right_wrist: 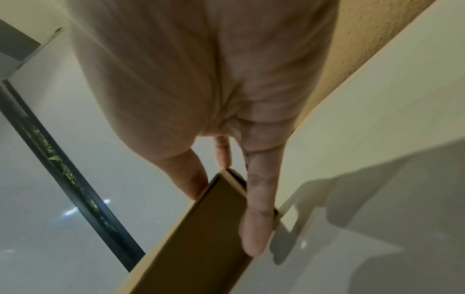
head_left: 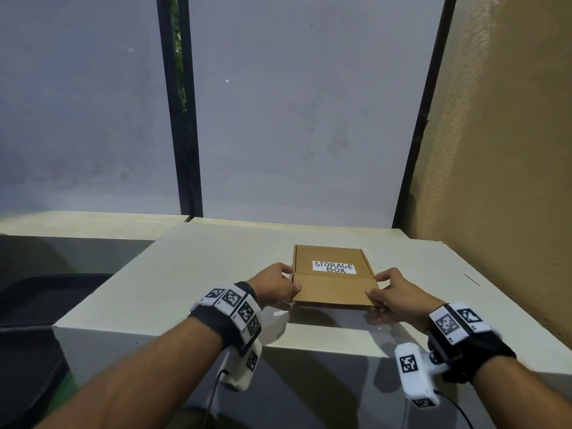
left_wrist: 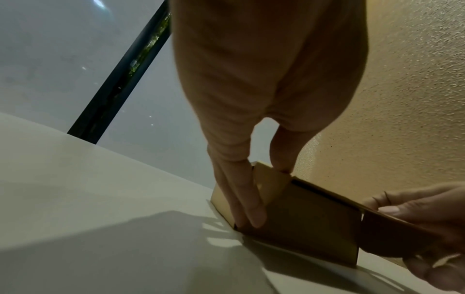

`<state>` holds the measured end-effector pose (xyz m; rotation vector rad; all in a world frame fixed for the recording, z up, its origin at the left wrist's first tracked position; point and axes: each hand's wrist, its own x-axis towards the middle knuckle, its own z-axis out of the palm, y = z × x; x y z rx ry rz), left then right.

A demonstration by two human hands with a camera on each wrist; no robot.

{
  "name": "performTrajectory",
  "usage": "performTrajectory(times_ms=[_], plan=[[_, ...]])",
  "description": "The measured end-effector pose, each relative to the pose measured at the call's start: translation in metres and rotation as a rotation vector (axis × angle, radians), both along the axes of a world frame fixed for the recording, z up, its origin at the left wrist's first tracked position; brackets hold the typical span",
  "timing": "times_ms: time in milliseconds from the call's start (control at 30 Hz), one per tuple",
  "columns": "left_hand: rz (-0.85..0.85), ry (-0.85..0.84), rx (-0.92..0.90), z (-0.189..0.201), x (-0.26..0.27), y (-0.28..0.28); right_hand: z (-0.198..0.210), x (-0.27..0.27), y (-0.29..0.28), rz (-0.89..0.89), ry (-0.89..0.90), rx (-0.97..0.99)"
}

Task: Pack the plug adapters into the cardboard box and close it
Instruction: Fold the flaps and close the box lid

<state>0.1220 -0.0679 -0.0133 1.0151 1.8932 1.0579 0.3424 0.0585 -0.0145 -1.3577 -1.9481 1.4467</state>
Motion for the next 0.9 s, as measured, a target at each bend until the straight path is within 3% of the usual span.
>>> performTrajectory(times_ms=[200, 600, 800, 900], plan=[[-0.018, -0.032, -0.028, 0.002, -0.001, 0.002, -0.001, -0.005, 0.0, -0.036, 0.026, -0.108], [-0.032, 0.078, -0.092, 0.004, -0.001, 0.004, -0.006, -0.002, 0.011, -0.056, -0.032, -0.158], [-0.109, 0.344, -0.109, 0.006, -0.005, 0.009, 0.0, -0.002, 0.016, -0.024, -0.032, -0.139], [-0.176, 0.475, -0.123, 0.008, -0.007, 0.011, -0.001, 0.001, 0.014, 0.006, 0.015, -0.23]])
